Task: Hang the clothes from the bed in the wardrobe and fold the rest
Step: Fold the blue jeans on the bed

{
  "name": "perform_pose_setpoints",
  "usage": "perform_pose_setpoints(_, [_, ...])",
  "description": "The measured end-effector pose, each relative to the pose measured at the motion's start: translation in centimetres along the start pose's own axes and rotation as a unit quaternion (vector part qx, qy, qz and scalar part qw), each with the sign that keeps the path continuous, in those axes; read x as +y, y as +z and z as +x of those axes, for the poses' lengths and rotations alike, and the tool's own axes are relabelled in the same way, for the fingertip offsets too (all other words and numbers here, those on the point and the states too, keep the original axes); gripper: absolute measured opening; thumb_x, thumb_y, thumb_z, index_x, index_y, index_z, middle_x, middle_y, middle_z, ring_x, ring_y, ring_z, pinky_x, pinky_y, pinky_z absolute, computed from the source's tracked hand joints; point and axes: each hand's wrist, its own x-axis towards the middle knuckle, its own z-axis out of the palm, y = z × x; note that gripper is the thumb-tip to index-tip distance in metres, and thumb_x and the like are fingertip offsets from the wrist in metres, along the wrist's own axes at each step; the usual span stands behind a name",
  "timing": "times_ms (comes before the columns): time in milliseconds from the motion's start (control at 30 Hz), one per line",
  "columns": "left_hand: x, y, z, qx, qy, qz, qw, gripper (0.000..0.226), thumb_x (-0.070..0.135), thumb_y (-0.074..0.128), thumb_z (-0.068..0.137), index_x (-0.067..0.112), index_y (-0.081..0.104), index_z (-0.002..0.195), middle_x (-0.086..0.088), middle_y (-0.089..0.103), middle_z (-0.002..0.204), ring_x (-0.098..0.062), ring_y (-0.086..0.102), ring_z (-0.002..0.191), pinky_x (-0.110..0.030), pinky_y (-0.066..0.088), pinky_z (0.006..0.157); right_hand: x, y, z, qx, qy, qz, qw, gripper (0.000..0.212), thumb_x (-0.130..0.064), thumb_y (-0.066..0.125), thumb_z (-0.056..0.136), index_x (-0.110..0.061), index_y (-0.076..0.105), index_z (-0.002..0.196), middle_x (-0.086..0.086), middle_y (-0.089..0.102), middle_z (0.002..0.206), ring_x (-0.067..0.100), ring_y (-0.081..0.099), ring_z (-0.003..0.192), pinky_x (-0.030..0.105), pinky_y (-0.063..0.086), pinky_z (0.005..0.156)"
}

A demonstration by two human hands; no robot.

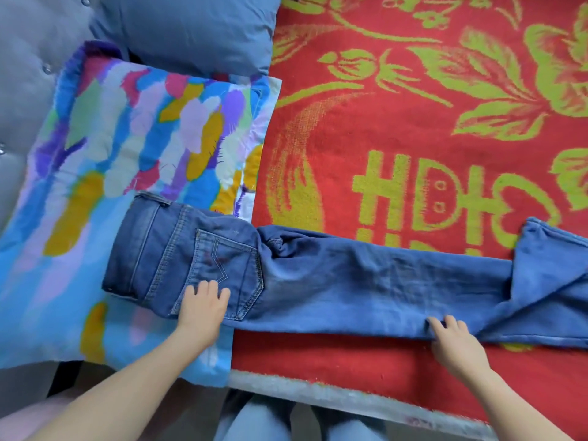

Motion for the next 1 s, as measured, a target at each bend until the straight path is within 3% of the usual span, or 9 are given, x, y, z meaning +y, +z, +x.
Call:
perform_pose_setpoints(100, [2.4,-0.4,-0.4,-0.027,0.02,-0.021,0.999,0.052,0.027,0.062,0.07,0.015,0.043,0.117,-0.009,0.046,0.11,-0.028,0.047,0.102,-0.037,0.033,0.078,-0.6,0.0,0.1,-0.02,0.018,0.043,0.999,0.048,-0.032,0.042,0.093,-0.026,0.033,0.139,0.0,0.041,0.13,0.019,0.042,0.122,0.028,0.042,0.092])
perform_pose_setpoints(200, [5.7,-3.4,0.2,0.057,0.102,-0.07,0.991,0.051,0.022,0.083,0.026,0.008,0.061,0.07,-0.011,0.053,0.066,-0.028,0.055,0.059,-0.035,0.043,0.052,-0.4,-0.9,0.4,-0.018,0.063,0.103,0.993,0.048,-0.03,0.042,0.093,-0.025,0.032,0.141,0.003,0.037,0.138,0.022,0.04,0.126,0.03,0.041,0.092])
perform_pose_setpoints(333, [12.4,-8.4,3.2,0.136,0.151,-0.087,0.975,0.043,0.015,0.085,0.022,0.01,0.056,0.054,-0.009,0.048,0.054,-0.027,0.051,0.047,-0.032,0.038,0.043,3.6,-2.2,0.7,0.02,0.16,0.139,0.977,0.047,-0.028,0.042,0.094,-0.019,0.034,0.139,0.005,0.039,0.134,0.023,0.04,0.123,0.033,0.042,0.091])
perform_pose_setpoints(600, [24.4,-14.0,8.7,0.178,0.191,-0.151,0.954,0.045,0.022,0.091,0.027,0.011,0.069,0.065,-0.004,0.059,0.059,-0.024,0.057,0.049,-0.024,0.044,0.04,13.0,-4.5,6.5,0.125,0.312,0.342,0.878,0.072,-0.037,0.058,0.089,-0.012,0.02,0.145,0.016,0.03,0.14,0.034,0.034,0.126,0.043,0.04,0.095])
perform_pose_setpoints(733, [28.7,-15.5,11.1,0.168,0.203,-0.139,0.955,0.057,0.023,0.092,0.027,0.009,0.074,0.079,-0.005,0.067,0.072,-0.024,0.064,0.058,-0.026,0.048,0.04,15.0,-4.2,10.0,0.107,0.275,0.326,0.898,0.086,-0.038,0.061,0.087,-0.016,0.005,0.149,0.016,0.019,0.146,0.034,0.031,0.129,0.044,0.04,0.096])
perform_pose_setpoints(833, [31.0,-16.3,13.0,0.166,0.187,-0.131,0.959,0.063,0.02,0.092,0.033,0.005,0.073,0.091,-0.014,0.069,0.088,-0.027,0.067,0.073,-0.034,0.053,0.049,16.2,-2.7,10.9,0.124,0.247,0.336,0.9,0.077,-0.012,0.055,0.089,-0.018,0.008,0.149,0.014,0.032,0.138,0.032,0.04,0.121,0.04,0.043,0.088])
perform_pose_setpoints(867, [31.7,-16.6,13.4,0.153,0.179,-0.129,0.963,0.065,0.023,0.09,0.044,0.005,0.07,0.103,-0.016,0.067,0.1,-0.028,0.067,0.085,-0.037,0.054,0.059,17.1,-2.1,10.7,0.155,0.258,0.404,0.864,0.073,-0.005,0.052,0.087,-0.017,0.015,0.149,0.013,0.038,0.135,0.032,0.044,0.118,0.037,0.043,0.087])
perform_pose_setpoints(900, [32.4,-16.9,13.8,0.141,0.167,-0.125,0.968,0.066,0.029,0.083,0.062,0.007,0.061,0.12,-0.014,0.06,0.118,-0.027,0.061,0.103,-0.04,0.052,0.075,18.3,-1.5,10.3,0.202,0.287,0.504,0.789,0.068,0.002,0.049,0.085,-0.017,0.025,0.146,0.012,0.045,0.131,0.031,0.048,0.115,0.033,0.042,0.086])
perform_pose_setpoints(1000, [34.2,-17.0,15.5,0.081,0.136,-0.104,0.982,0.059,0.045,0.041,0.094,0.024,0.022,0.146,0.003,0.034,0.145,-0.017,0.034,0.131,-0.035,0.028,0.104,21.6,0.6,8.1,0.332,0.429,0.715,0.44,0.052,0.013,0.046,0.078,-0.005,0.05,0.127,0.01,0.059,0.108,0.022,0.056,0.094,0.017,0.044,0.072])
